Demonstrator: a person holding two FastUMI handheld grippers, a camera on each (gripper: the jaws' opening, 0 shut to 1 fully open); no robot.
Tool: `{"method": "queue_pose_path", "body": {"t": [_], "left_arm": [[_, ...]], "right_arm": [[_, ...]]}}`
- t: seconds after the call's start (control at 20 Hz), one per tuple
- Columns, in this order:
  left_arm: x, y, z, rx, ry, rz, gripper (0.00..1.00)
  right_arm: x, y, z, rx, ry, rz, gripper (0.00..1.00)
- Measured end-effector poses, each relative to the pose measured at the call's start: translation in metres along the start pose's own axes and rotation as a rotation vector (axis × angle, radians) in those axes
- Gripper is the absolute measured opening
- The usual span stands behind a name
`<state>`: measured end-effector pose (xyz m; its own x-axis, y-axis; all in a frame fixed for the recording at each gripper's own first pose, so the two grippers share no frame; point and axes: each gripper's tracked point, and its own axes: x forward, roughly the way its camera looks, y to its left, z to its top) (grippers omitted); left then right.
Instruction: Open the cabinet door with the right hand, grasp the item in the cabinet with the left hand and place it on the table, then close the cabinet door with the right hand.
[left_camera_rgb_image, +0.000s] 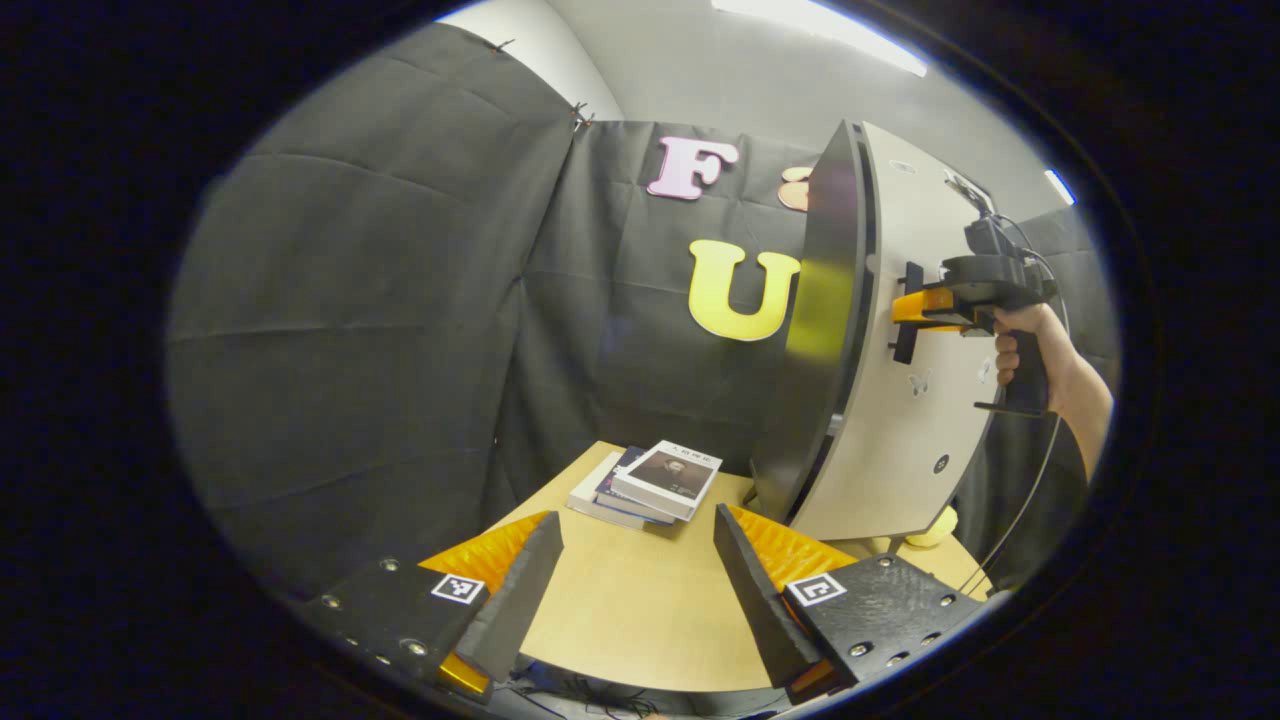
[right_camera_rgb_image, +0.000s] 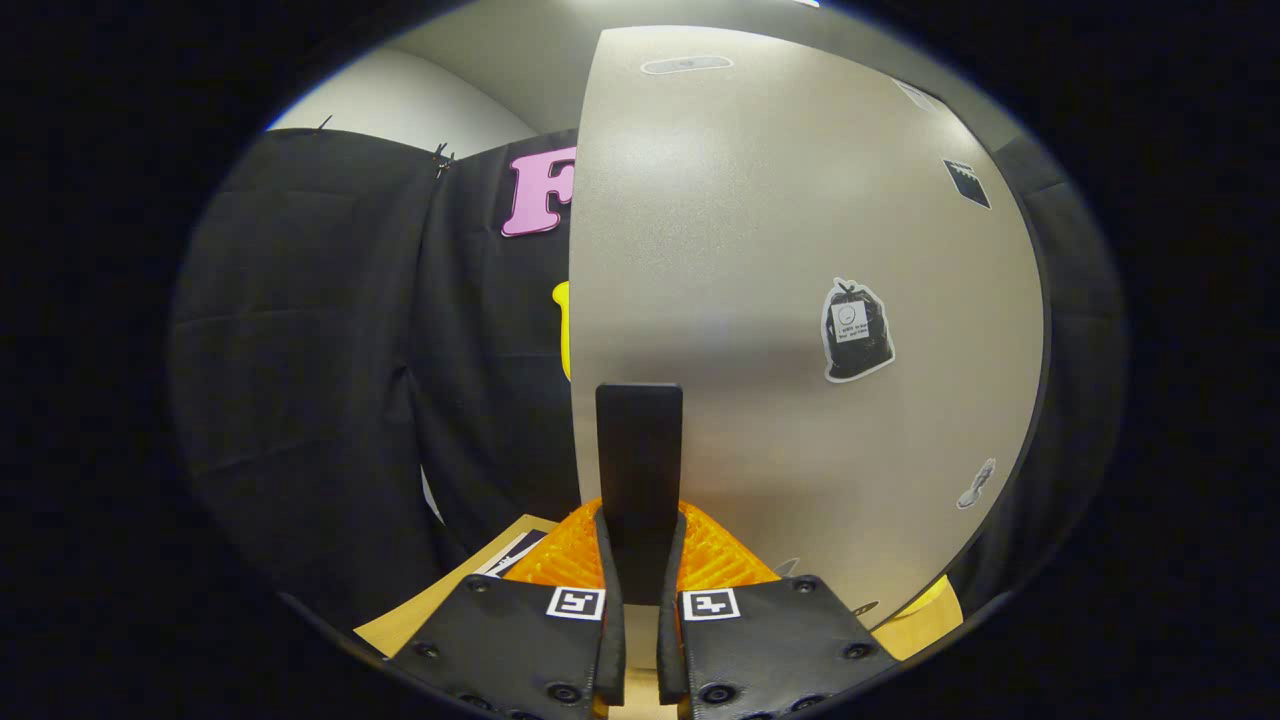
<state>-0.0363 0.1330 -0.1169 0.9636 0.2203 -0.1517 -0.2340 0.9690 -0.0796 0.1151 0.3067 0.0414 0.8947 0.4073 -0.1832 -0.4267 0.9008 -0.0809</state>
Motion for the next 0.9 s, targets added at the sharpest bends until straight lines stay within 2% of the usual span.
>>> {"method": "queue_pose_path", "body": {"t": [0.2,0.3,0.45,0.9], "left_arm": [[-0.001,-0.008,0.001,0.018,-0.001,-0.006,0.91],[-0.001,-0.012,0.001,0.024,0.0,-0.013,0.94],[0.003,-0.019,0.002,0.039,0.002,-0.026,0.91],[-0.005,-0.066,0.01,0.083,-0.004,-0.074,0.91]], "right_arm": [[-0.009,0.0,-0.003,0.009,0.008,0.056,0.14],[-0.009,-0.001,-0.003,0.013,0.011,0.081,0.14],[-0.009,-0.002,-0.001,0.007,0.021,0.108,0.14],[-0.01,0.0,-0.001,-0.001,0.033,0.157,0.14]]}}
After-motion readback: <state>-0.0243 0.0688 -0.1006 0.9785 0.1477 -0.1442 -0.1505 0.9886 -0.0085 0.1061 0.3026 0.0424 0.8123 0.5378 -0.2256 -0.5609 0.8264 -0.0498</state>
